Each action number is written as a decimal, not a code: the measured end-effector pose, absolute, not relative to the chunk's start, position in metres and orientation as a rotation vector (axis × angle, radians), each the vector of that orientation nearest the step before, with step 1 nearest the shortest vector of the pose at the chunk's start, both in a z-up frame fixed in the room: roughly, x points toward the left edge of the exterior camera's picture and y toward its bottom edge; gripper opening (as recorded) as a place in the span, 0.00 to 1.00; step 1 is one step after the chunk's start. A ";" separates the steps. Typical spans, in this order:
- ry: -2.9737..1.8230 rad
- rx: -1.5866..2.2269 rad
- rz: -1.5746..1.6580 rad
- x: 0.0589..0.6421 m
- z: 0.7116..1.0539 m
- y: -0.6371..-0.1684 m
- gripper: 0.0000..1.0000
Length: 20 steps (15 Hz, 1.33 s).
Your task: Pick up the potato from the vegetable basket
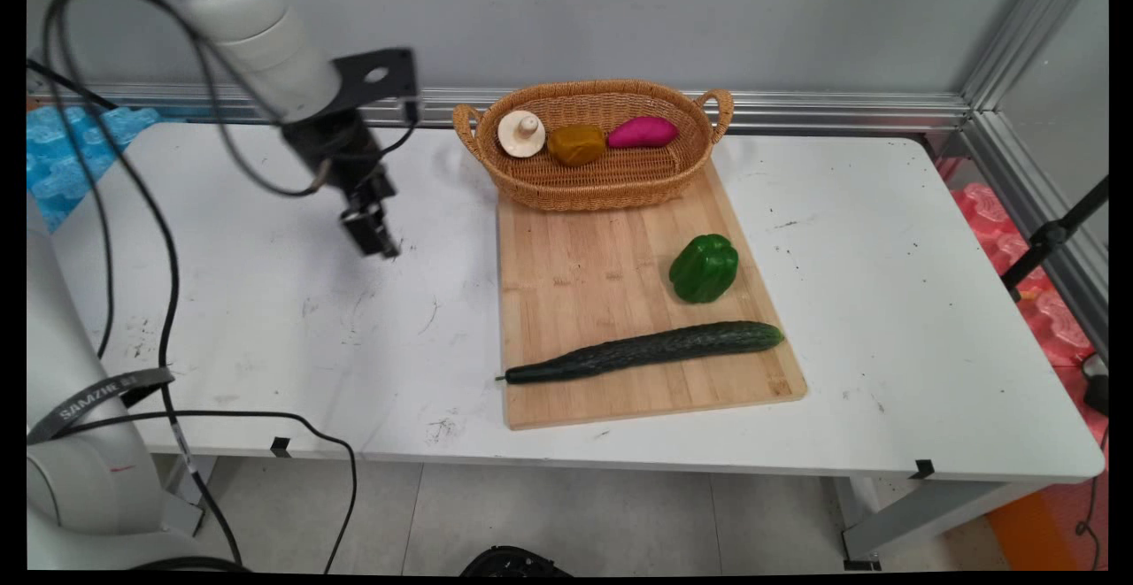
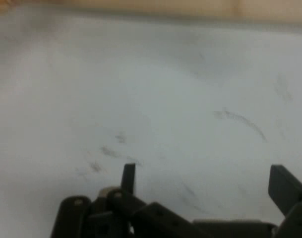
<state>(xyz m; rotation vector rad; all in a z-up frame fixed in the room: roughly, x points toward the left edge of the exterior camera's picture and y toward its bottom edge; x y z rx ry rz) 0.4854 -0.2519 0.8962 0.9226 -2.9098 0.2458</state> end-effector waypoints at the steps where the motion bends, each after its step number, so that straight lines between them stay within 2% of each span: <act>1: -2.901 0.916 0.265 0.482 0.898 -0.260 1.00; 10: -2.775 0.815 0.467 0.452 0.922 -0.371 1.00; 15: -2.719 0.784 0.479 0.455 0.908 -0.426 1.00; 20: -2.686 0.769 0.446 0.459 0.886 -0.460 1.00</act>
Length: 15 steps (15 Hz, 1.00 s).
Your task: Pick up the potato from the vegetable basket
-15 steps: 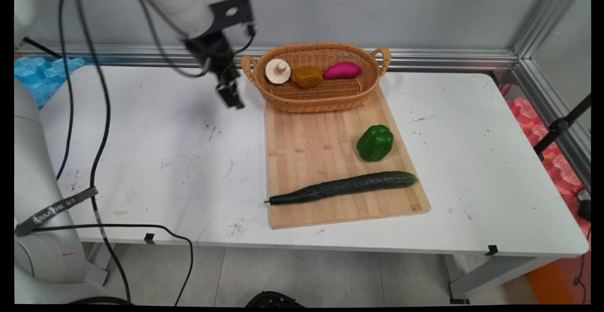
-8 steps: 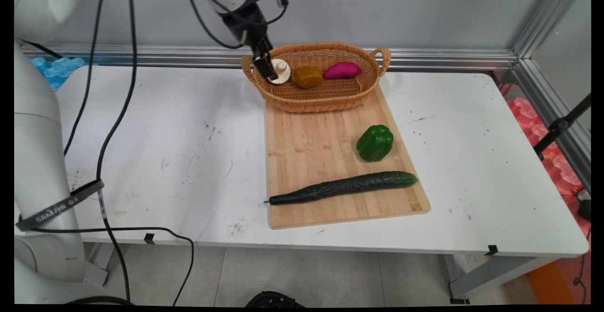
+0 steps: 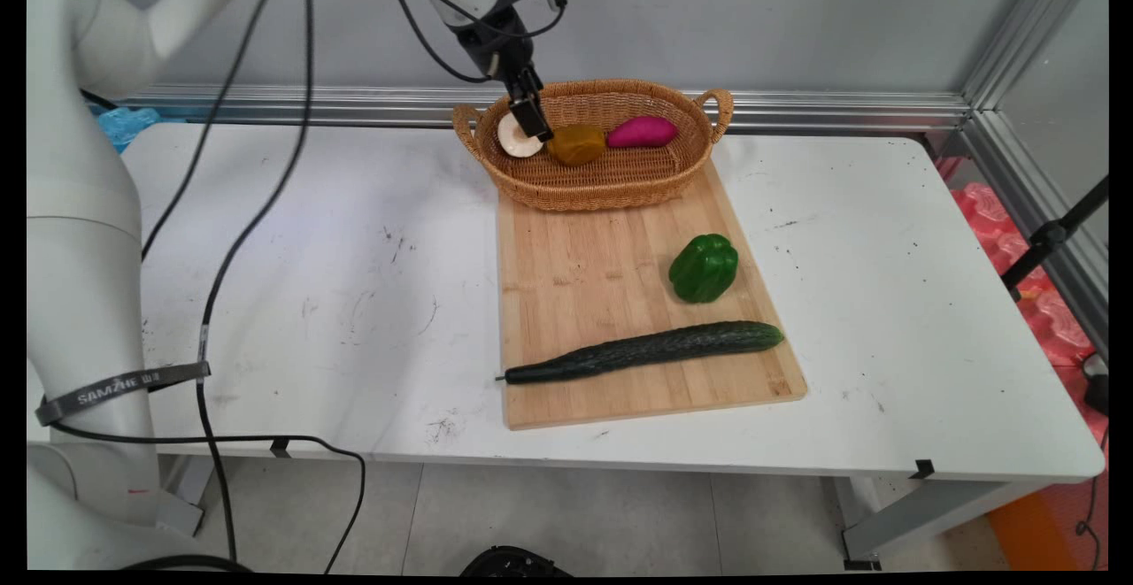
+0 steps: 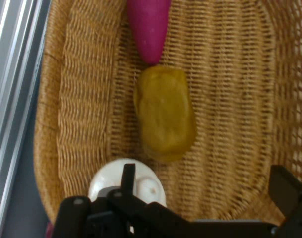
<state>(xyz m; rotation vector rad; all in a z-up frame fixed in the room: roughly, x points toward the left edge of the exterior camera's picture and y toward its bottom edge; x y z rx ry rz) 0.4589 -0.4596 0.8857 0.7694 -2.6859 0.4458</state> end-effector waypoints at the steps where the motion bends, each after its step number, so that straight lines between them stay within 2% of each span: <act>1: -2.676 0.767 0.439 0.459 0.880 -0.468 1.00; 15: -2.556 0.815 0.386 0.459 0.823 -0.524 1.00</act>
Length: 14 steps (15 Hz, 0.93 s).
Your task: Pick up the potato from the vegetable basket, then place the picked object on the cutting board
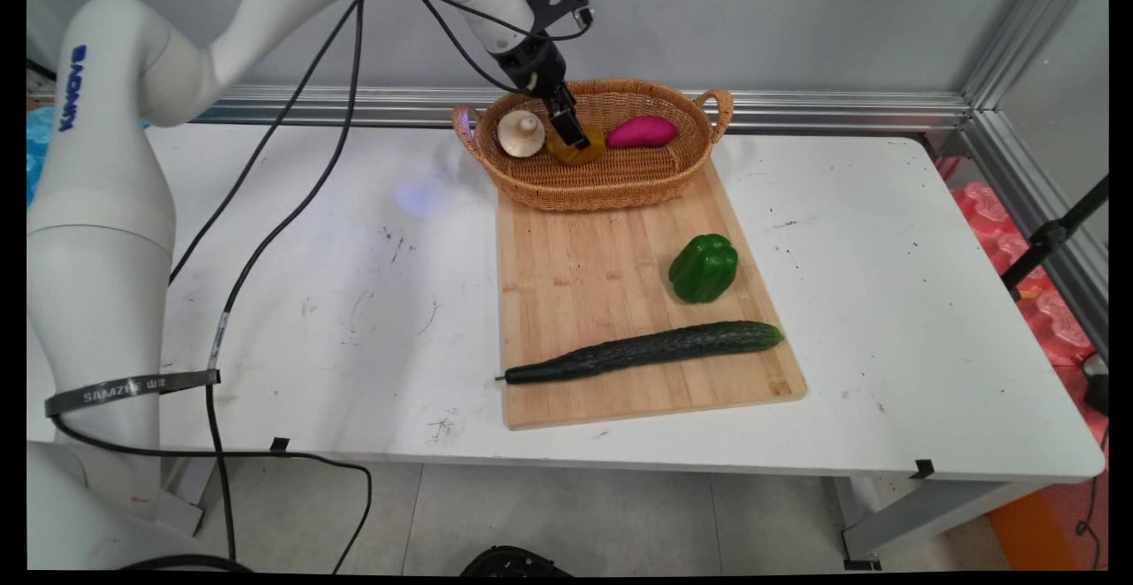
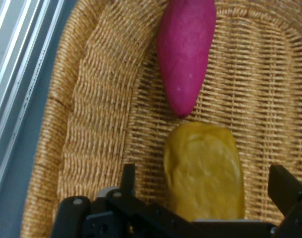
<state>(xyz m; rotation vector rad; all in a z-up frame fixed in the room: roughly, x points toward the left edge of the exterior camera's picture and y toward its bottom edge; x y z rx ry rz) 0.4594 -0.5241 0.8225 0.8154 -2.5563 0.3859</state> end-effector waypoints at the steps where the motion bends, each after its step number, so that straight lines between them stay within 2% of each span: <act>1: -2.548 0.820 0.383 0.459 0.819 -0.526 1.00; 9: -2.519 0.847 0.353 0.457 0.801 -0.535 1.00; 10: -2.521 0.846 0.348 0.457 0.799 -0.535 0.00; 14: -2.539 0.838 0.324 0.457 0.793 -0.532 0.00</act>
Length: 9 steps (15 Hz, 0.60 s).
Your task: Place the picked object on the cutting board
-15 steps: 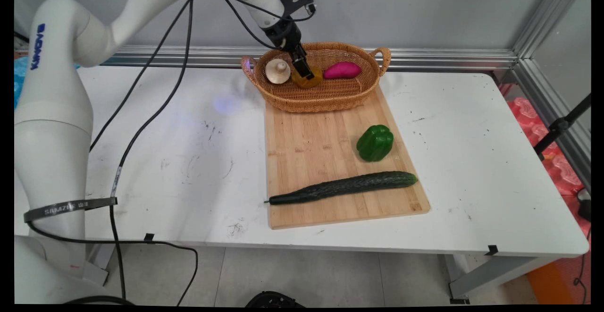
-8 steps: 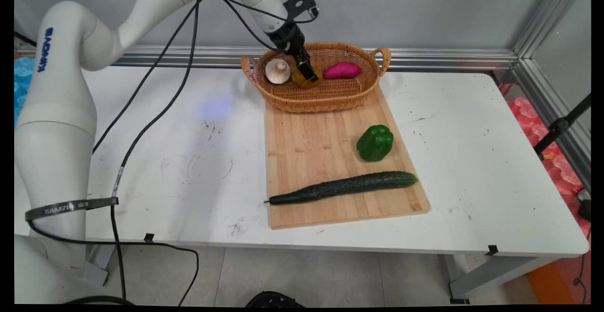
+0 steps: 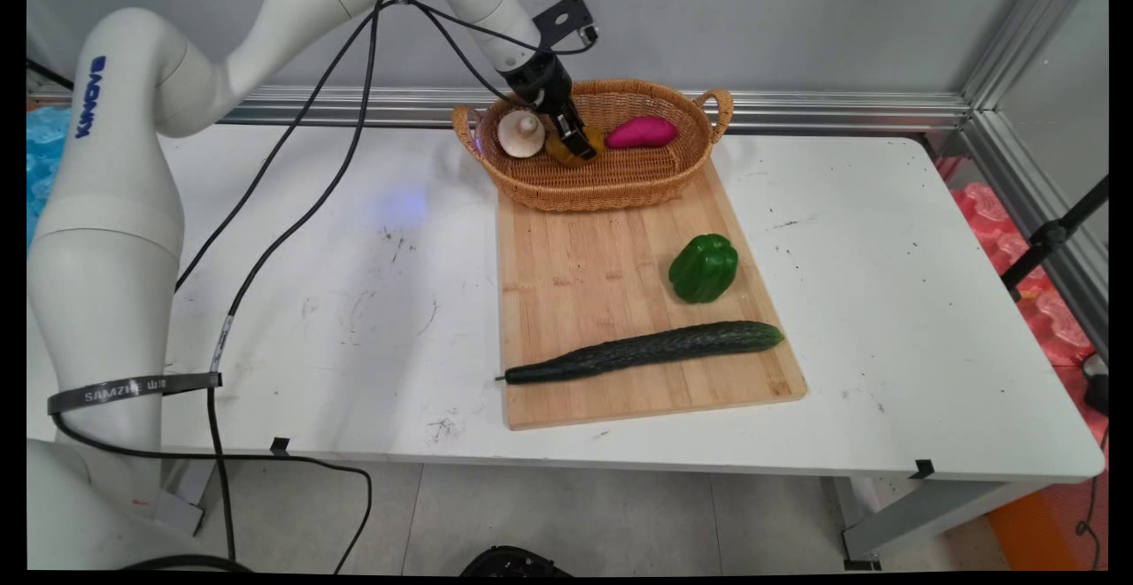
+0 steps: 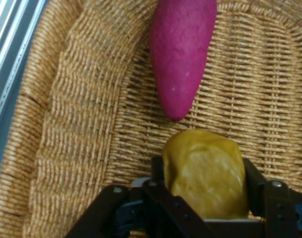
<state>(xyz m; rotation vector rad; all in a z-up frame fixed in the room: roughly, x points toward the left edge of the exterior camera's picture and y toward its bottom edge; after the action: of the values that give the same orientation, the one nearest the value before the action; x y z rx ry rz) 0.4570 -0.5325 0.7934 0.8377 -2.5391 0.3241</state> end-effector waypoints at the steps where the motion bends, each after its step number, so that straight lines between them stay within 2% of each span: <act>1: -2.542 0.836 0.320 0.457 0.793 -0.532 0.00; 5: -2.547 0.833 0.324 0.453 0.800 -0.529 0.00; 9: -2.546 0.827 0.362 0.440 0.824 -0.524 0.00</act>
<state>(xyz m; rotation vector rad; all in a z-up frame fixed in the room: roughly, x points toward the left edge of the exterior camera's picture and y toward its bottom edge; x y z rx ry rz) 0.4399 -0.5239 0.8243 0.8272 -2.5456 0.3625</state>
